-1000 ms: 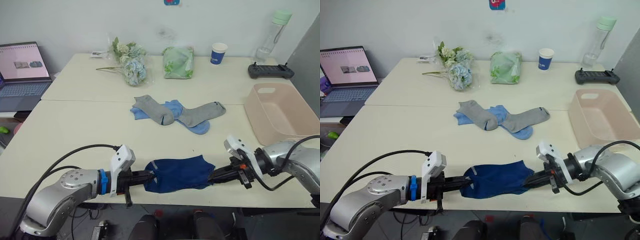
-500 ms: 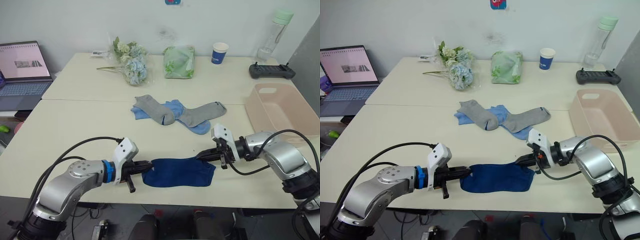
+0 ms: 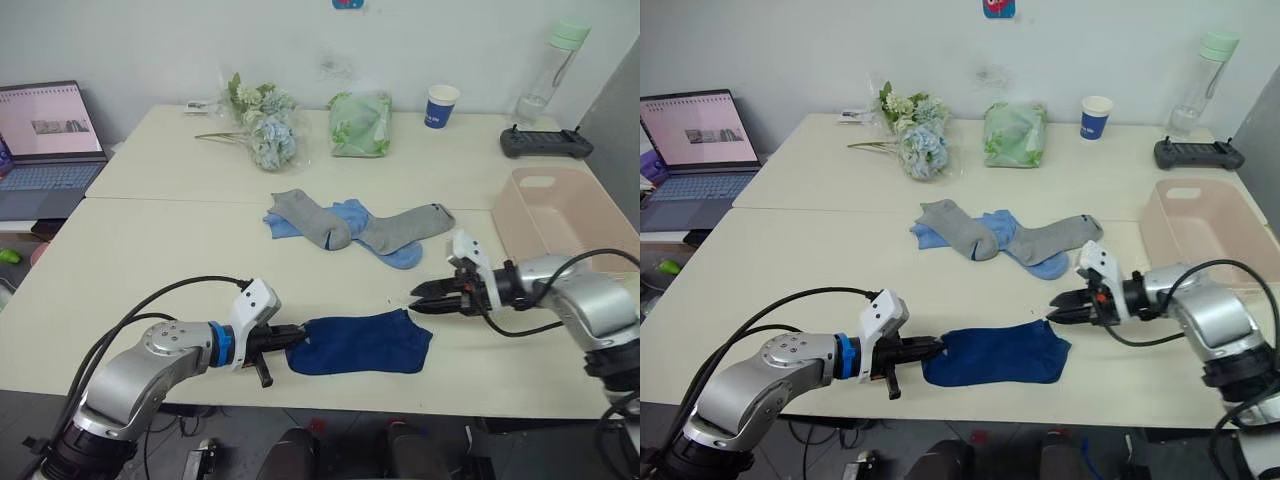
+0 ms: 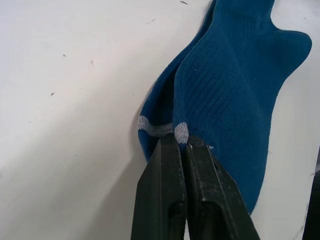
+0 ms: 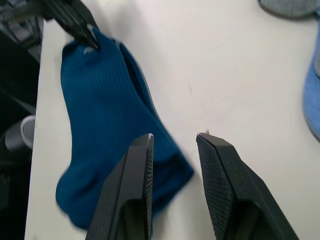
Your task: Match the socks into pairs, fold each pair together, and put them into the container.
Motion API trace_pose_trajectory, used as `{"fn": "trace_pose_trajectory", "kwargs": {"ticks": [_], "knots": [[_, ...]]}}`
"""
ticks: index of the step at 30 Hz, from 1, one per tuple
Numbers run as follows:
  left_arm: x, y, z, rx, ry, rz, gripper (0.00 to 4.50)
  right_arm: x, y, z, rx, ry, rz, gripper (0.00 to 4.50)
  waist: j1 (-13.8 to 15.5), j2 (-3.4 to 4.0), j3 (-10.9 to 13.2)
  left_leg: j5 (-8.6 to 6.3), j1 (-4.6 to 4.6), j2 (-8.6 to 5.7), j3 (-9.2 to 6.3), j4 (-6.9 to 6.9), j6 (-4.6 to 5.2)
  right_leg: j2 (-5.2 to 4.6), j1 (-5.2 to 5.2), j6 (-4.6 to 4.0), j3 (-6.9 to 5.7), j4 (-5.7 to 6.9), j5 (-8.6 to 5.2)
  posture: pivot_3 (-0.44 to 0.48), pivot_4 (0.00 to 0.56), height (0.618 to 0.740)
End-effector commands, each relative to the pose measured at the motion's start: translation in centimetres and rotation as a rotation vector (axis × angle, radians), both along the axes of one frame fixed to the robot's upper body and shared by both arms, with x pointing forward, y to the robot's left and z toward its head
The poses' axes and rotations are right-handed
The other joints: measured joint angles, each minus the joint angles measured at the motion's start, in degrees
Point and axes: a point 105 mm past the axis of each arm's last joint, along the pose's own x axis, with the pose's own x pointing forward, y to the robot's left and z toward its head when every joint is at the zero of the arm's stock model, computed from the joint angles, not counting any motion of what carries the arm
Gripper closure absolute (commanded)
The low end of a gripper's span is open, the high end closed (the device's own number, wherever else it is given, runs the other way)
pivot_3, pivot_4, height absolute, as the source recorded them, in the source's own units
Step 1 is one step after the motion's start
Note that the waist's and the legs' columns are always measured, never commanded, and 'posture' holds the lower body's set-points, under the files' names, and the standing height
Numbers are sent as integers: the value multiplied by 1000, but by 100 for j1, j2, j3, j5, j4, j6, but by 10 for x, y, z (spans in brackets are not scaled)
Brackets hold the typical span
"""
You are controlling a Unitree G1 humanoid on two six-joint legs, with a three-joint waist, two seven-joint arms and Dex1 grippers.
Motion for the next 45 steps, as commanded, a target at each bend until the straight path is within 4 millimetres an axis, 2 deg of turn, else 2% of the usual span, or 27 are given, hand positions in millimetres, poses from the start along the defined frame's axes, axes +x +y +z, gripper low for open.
{"fn": "trace_pose_trajectory", "kwargs": {"ticks": [1, 6, 14, 19, 24, 30, 33, 44, 45], "knots": [[2, -2, 9, -6, -36, -16, 4500, -16, 9, 3, -8, -28, 81, 2960, -10, 0, 0, 0, 0, 1, -1, 0, 0, 0, 0, 0, -1, 1, 0, 0, 150, 740], [3, -6, 9, -5, -42, -37, 4500, -14, 8, -13, -59, -73, 63, 2960, -9, 0, 0, 0, 3, -2, 6, 2, 1, 1, 0, 0, -2, 7, 0, 0, 150, 740], [2, -7, 9, -9, -37, -47, 4500, -12, 7, -19, -92, -97, 77, 2960, -9, 0, 0, 0, 2, -2, 5, 2, -1, 1, -1, 0, -2, 5, 0, 0, 150, 740], [2, -7, 10, -10, -40, -48, 4500, -20, 8, -19, -78, -61, 107, 4486, -8, 0, 0, 0, 2, -2, 4, 2, -1, 1, 0, 0, -1, 5, 0, 0, 150, 740], [2, -8, 12, -16, -43, -48, 4500, -15, 2, -20, -91, -76, 85, 4486, -8, 0, 0, 0, 2, -2, 4, 2, 0, 1, 0, 0, -1, 5, 0, 0, 150, 740], [3, -7, 12, -15, -45, -45, 4500, -10, -3, -11, -70, -65, 59, 4486, -8, 0, 0, 0, 2, -2, 4, 2, -1, 1, 0, 0, -1, 5, 0, 0, 150, 740], [4, -9, 11, -16, -45, -48, 4500, -9, -6, -15, -91, -70, 58, 4486, -4, 0, 0, 0, 2, -2, 4, 2, -1, 1, 0, 0, -2, 5, 0, 0, 150, 740], [8, -5, 12, 5, -67, -45, 4500, -9, 1, -18, -81, -88, 61, 4486, -6, 0, 0, 0, 2, -2, 5, 2, -1, 1, 0, 0, -1, 5, 0, 0, 150, 740], [10, -4, 13, -1, -79, -30, 4040, -7, 0, -16, -79, -101, 52, 4303, -5, 0, 0, 0, 2, -2, 4, 2, -1, 1, 0, 0, -2, 5, 0, 0, 150, 740]]}}
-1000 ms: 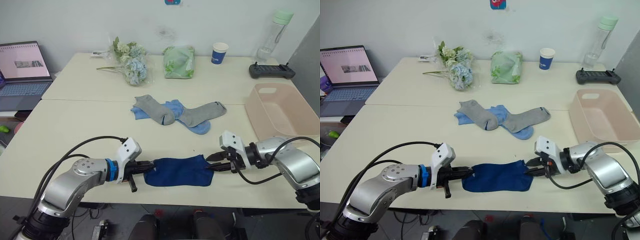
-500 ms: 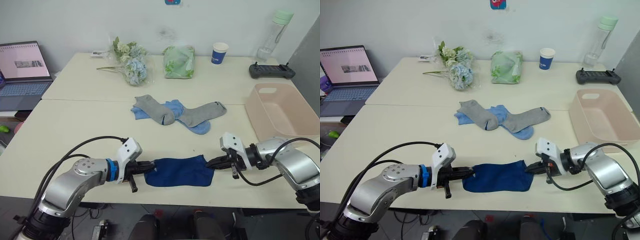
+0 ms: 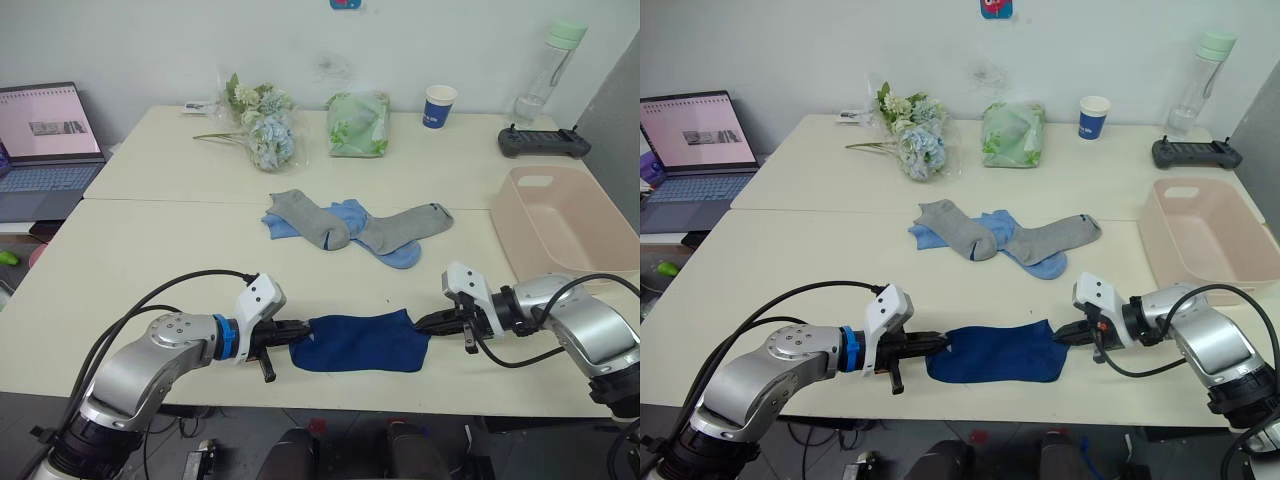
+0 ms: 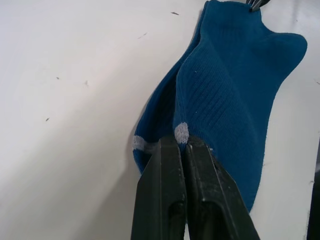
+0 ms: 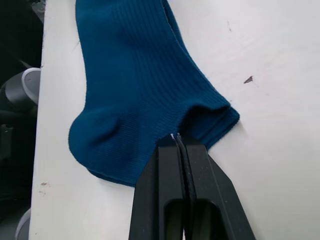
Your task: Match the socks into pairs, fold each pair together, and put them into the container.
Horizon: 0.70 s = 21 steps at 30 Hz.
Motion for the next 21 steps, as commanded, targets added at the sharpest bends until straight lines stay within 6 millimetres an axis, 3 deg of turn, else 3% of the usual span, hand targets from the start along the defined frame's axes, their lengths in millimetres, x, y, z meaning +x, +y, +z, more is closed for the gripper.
{"fn": "trace_pose_trajectory", "kwargs": {"ticks": [1, 5, 8, 10, 13, 15, 18, 21], "knots": [[7, 1, 10, -18, -63, 22, 3842, 3, 1, 14, 14, -72, 13, 4076, 0, 0, 0, 0, 0, 0, -1, 0, 0, 0, 0, 0, -1, 0, 0, 0, 150, 740], [9, 4, 12, -16, -80, 37, 2564, 7, -2, 21, 31, -97, -7, 2830, 1, 0, 0, 0, 0, 0, -1, 1, 0, 0, 0, 0, 0, 0, 0, 0, 150, 740], [11, 10, 23, -59, -118, 70, 1536, 11, 1, 37, 88, -124, -22, 1721, -6, 0, 0, 0, 0, 1, 0, 0, 0, 0, 0, 0, 1, 0, 0, 0, 150, 740], [9, 14, 35, -93, -157, 53, 882, 8, 8, 49, 143, -134, -4, 1714, -7, 0, 0, 0, 0, 1, -1, 0, 0, 0, -1, 0, 1, 0, 0, 0, 150, 740], [7, 11, 50, -114, -233, 13, 882, 3, 23, 55, 204, -138, 23, 1714, -3, 0, 0, 0, 0, 4, -3, 0, 0, 0, 0, 0, 1, 0, 0, 0, 150, 740], [4, 0, 52, -96, -294, -54, 839, -1, 35, 47, 210, -176, 53, 1895, 5, -1, 0, 0, -1, 4, -6, -1, -1, 0, 2, 0, 0, -5, 0, 0, 150, 740], [-1, -16, 40, -18, -372, -157, 1437, 3, 47, 37, 221, -274, 53, 2634, 8, -1, -1, 0, -1, -1, -3, 0, -1, -3, 3, 0, 3, -7, 0, 0, 150, 740], [-5, -27, 24, 6, -370, -199, 2442, -2, 51, 19, 178, -318, 106, 3739, 8, -1, 0, 0, -1, -5, 0, 0, -1, -3, 3, 0, 4, -7, 0, 0, 150, 740]]}}
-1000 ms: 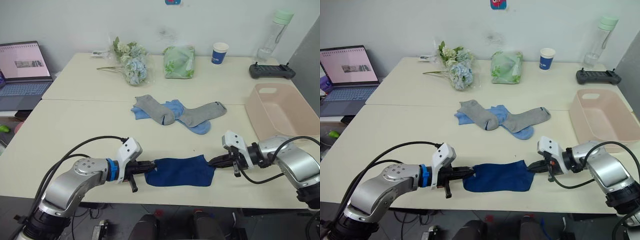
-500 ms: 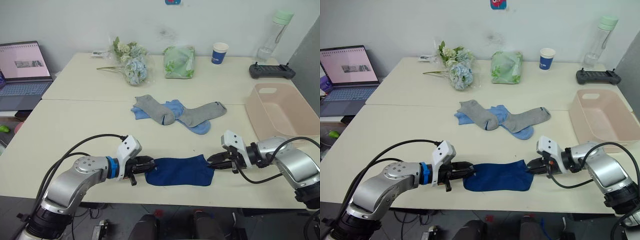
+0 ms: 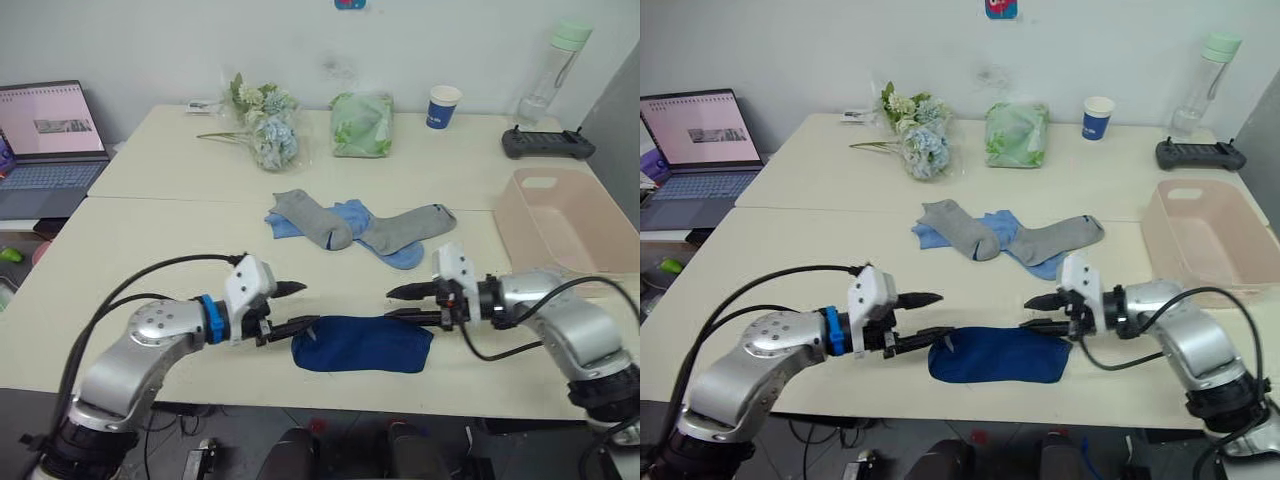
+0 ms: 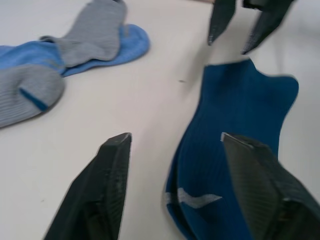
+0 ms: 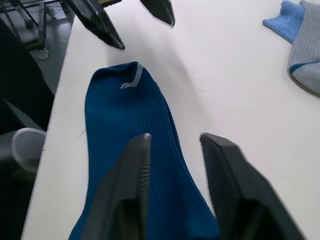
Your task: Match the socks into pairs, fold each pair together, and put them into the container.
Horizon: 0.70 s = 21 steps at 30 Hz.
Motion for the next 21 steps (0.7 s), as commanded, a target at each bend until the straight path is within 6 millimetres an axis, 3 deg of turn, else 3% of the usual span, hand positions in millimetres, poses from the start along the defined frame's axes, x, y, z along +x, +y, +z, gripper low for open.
{"fn": "trace_pose_trajectory", "kwargs": {"ticks": [1, 2, 6, 11, 16, 18, 21], "knots": [[-5, -10, -12, 59, -54, -54, 2782, -5, 3, -9, -61, -107, 59, 4145, -1, 0, 0, 0, 0, 0, 0, 0, 0, 0, -1, 0, -1, 0, 0, 0, 150, 740], [-6, -8, -21, 98, -59, -58, 3122, -8, 2, -16, -83, -107, 72, 4480, -2, 0, 0, 0, 0, 0, 0, 0, 0, 1, -1, 0, -3, 1, 0, 0, 150, 740], [1, 4, -44, 219, -120, -39, 4476, -7, -5, -34, -156, -145, 76, 4500, -13, 1, 0, 0, 8, 4, 3, -1, 0, 8, -2, 0, -5, 10, 0, 0, 150, 740], [0, 19, -53, 243, -82, -22, 4476, -4, -29, -50, -251, -166, 62, 4500, -11, 3, -2, 0, 9, 3, 3, -1, 0, 9, -1, 0, -6, 10, 0, 0, 150, 740], [3, 22, -51, 181, -48, 19, 4476, -10, -52, -44, -279, -132, 81, 4500, -8, 4, -4, 0, 11, 3, 2, 0, 1, 9, 3, 0, -8, 10, 0, 0, 150, 740], [3, 16, -42, 116, -53, 24, 4476, -11, -55, -37, -263, -123, 79, 4500, -8, 4, -4, -1, 11, 4, 1, 1, 2, 9, 5, 0, -8, 10, 0, 0, 150, 740], [-2, 6, -24, 30, -62, -5, 4476, -9, -45, -4, -72, -10, 4, 4500, -15, 3, -2, -1, 10, 6, 2, 1, 2, 9, 2, 0, -6, 12, 0, 0, 150, 740]]}}
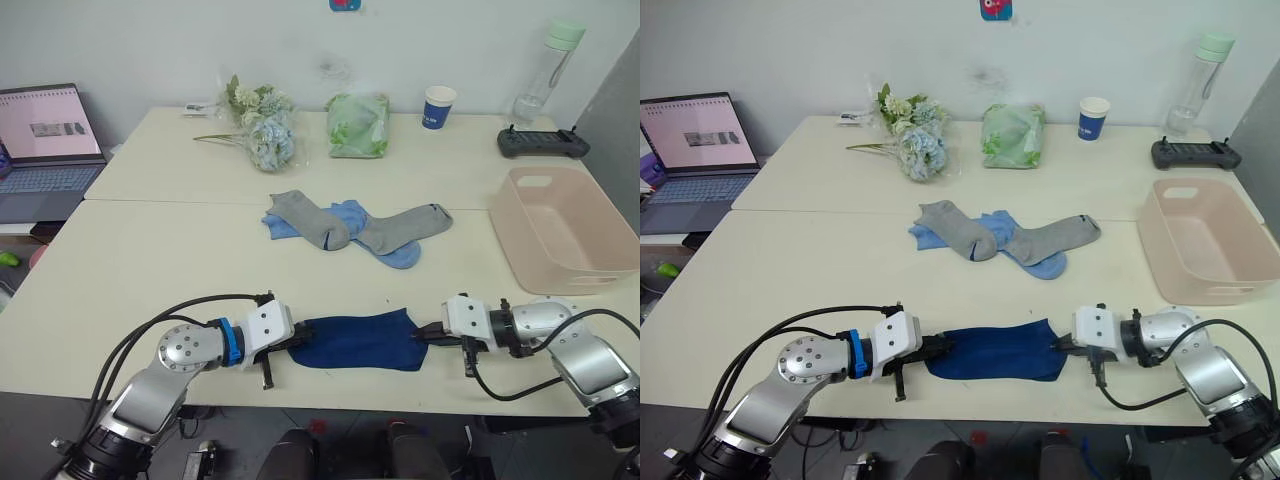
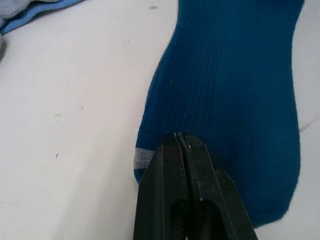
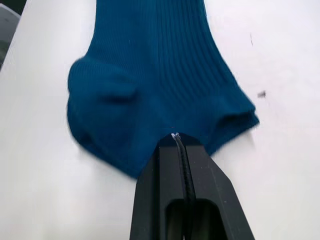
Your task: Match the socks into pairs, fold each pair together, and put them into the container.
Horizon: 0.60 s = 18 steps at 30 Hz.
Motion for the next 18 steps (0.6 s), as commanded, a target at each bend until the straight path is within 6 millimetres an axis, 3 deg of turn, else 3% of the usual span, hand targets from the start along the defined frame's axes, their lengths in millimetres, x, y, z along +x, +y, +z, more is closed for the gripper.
{"fn": "trace_pose_trajectory", "kwargs": {"ticks": [1, 3, 5, 8, 12, 14, 15, 18], "knots": [[-5, -6, 27, -81, -45, -33, 4495, 0, 8, 40, 166, 71, -51, 4320, -1, 0, 1, 0, -1, 2, -1, 0, 0, -1, -1, 0, 2, 0, 0, 0, 150, 740], [-7, -4, 35, -97, -58, -35, 4500, 1, 3, 41, 152, 94, -94, 3968, 2, 0, 1, 0, -4, 4, -5, -1, -1, -2, -2, -1, 6, -1, 0, 0, 150, 740], [-9, -1, 41, -113, -57, -31, 4313, 1, -1, 36, 117, 105, -127, 3284, 17, 0, 0, 0, -4, 4, -7, -1, -1, -2, 0, -1, 5, -4, 0, 0, 150, 740], [-18, 2, 49, -118, -50, -51, 3571, 2, -6, 19, 37, 90, -167, 2244, 17, 0, 1, -1, -5, 3, -6, -2, 0, -2, 1, 0, 4, -9, 0, 0, 150, 740], [-21, 2, 60, -119, -91, -40, 2263, 3, -5, 7, 17, 115, -209, 850, 14, 0, 1, 0, -5, 1, 1, -1, 0, -3, -1, 0, 3, -5, 0, 0, 150, 740], [-20, 3, 61, -107, -107, -31, 1652, 3, -3, 2, 9, 126, -222, 837, 14, 0, 1, 0, -4, 1, 0, 0, 0, -2, 0, 0, 3, -5, 0, 0, 150, 740], [-21, 3, 58, -97, -103, -32, 1652, 2, -1, -2, 6, 126, -220, 837, 14, 0, 1, 0, -4, 1, 0, -1, 0, -2, 0, 0, 3, -5, 0, 0, 150, 740], [-20, 0, 55, -104, -102, -31, 1626, -9, 8, -5, 33, 177, -175, 1653, 14, 0, 1, 0, -5, 2, -1, -2, 0, -1, -1, 0, 3, -8, 0, 0, 150, 740]]}}
